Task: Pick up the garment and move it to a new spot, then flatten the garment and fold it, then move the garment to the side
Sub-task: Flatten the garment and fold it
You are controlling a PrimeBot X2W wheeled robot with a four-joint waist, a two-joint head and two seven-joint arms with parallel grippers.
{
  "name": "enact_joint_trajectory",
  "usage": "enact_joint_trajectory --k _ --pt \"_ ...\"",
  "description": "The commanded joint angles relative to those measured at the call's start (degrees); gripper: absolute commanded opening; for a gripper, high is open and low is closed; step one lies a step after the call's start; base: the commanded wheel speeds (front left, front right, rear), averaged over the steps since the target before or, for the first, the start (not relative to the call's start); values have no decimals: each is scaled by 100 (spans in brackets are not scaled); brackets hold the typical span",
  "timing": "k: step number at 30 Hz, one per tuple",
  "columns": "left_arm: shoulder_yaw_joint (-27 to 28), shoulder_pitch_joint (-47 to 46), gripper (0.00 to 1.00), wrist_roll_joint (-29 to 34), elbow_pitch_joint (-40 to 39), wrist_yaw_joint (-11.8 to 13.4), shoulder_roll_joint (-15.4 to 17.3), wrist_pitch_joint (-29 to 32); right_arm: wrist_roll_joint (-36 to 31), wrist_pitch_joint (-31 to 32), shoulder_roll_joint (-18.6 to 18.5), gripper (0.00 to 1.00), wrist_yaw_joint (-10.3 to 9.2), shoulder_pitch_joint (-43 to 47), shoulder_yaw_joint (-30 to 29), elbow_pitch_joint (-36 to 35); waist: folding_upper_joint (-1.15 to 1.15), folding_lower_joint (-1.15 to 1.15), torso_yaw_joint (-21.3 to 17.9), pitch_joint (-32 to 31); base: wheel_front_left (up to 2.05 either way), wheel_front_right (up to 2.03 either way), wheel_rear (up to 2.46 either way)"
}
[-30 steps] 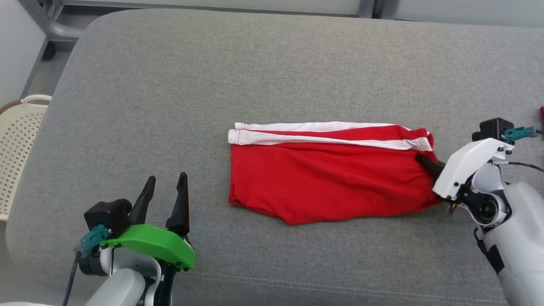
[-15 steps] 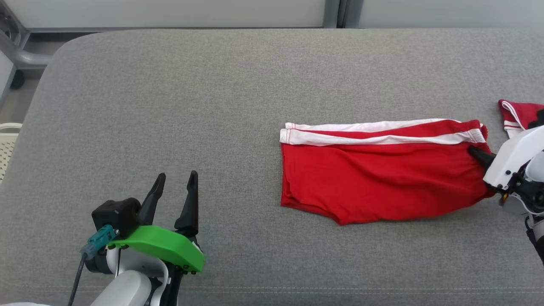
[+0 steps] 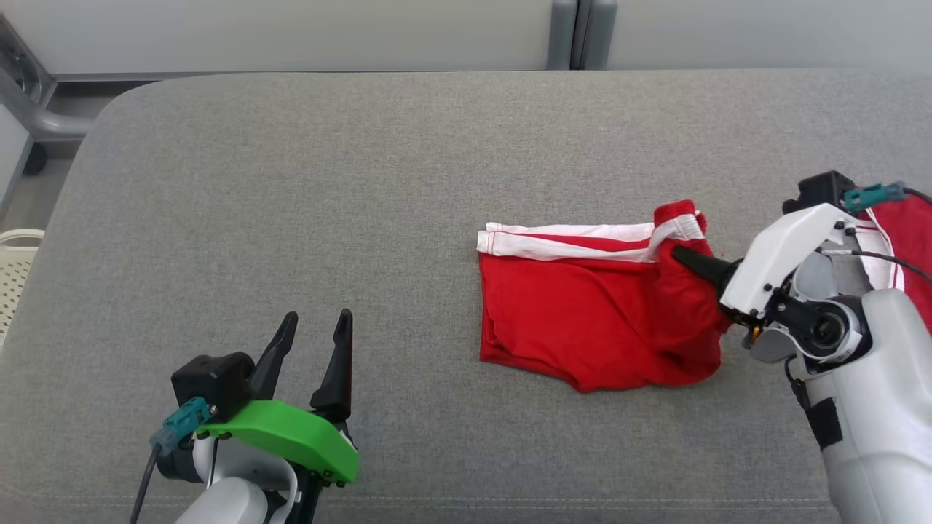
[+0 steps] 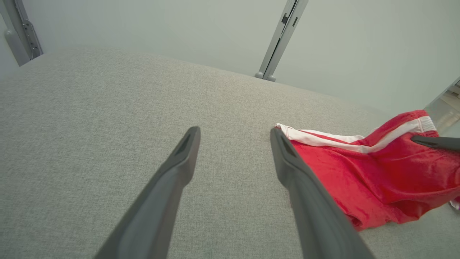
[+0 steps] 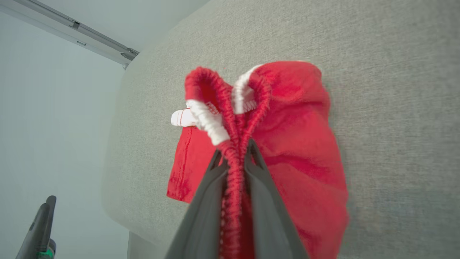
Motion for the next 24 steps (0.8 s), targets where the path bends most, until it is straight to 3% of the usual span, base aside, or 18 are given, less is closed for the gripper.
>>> enact_joint_trajectory --k 1,8,12,17,24 --pt "-1 80 100 16 -31 -12 17 -20 -61 98 137 0 1 -84 -50 -31 0 0 54 -36 0 0 0" --pt "-70 81 100 -19 -18 -84 -66 -56 -625 314 720 0 1 -411 -337 259 0 0 300 -83 0 0 0" --pt "-128 25 100 -24 54 -137 -156 -78 -889 283 795 0 1 -607 -409 560 0 0 505 -81 0 0 0" --pt "-181 -54 100 -42 160 -217 -267 -117 -567 100 805 0 1 -841 -205 1151 0 0 749 -72 0 0 0" --pt "-287 -186 100 0 306 -308 -427 -160 -743 -409 802 0 1 -1243 140 2102 0 0 1016 -13 0 0 0"
